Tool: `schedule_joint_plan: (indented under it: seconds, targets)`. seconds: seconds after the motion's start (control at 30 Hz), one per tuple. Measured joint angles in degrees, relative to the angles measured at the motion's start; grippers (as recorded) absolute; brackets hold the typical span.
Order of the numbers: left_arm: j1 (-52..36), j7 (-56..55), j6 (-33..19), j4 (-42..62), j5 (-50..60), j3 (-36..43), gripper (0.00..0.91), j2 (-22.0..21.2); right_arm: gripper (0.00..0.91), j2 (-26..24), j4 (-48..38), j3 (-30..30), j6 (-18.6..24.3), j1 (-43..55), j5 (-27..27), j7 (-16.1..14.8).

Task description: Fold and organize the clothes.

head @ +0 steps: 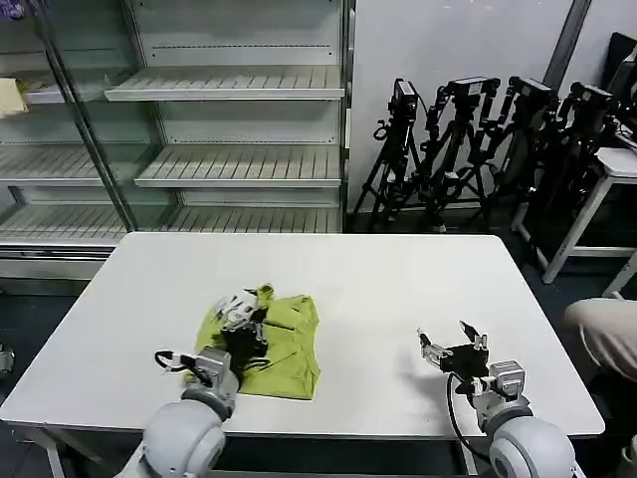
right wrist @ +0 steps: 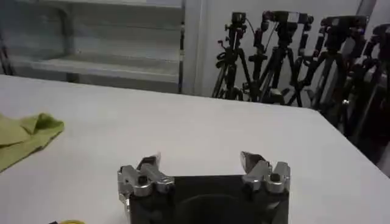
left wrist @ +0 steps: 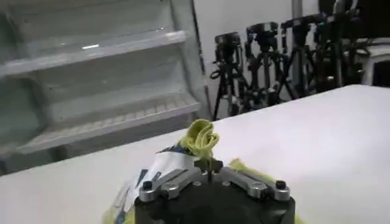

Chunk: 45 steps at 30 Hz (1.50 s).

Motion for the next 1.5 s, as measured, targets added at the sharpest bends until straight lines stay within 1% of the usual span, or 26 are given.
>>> schedule_joint_plan:
  seconds: [0.3,0.33,0.37,0.77,0.93,1.1,1.27,1.5]
  targets:
    - [-2.6,-1.6,0.1,2.7,-2.4,2.5,0.020,-1.9,0.907,0.4,-0.1,-0.1,0.0,0.0,-0.4,0.0]
    - [-2.8,-1.7,0.1,3.0,-2.7,2.7,0.302,-2.1,0.907,0.5,-0.1,-0.1,0.0,0.0,-0.5,0.0]
    - [-3.0,-1.8,0.1,3.2,-2.9,2.9,0.907,-2.3,0.907,0.5,-0.1,-0.1,0.0,0.0,-0.5,0.0]
    - [-4.7,-4.9,-0.1,2.6,-7.6,4.3,0.907,-5.4,0.907,0.9,0.5,0.1,-0.4,-0.1,-1.2,0.1]
    - [-4.6,-5.6,-0.1,0.2,-9.7,3.1,0.907,-5.5,0.907,1.5,0.5,0.0,-0.5,0.0,-1.7,0.2]
    - [-3.6,-5.6,-0.1,-2.3,-12.2,-1.3,0.907,-4.2,0.907,1.9,0.4,0.1,-0.3,0.2,-2.1,0.0]
    - [-0.3,-5.2,-0.1,-2.9,-14.9,-9.0,0.907,-2.2,0.907,2.3,0.5,0.9,0.0,0.2,-2.4,-0.3]
    - [4.0,-2.9,-0.2,-1.0,-16.3,-15.2,0.907,-2.7,0.907,3.1,1.4,2.5,0.7,-1.0,-3.0,-0.7]
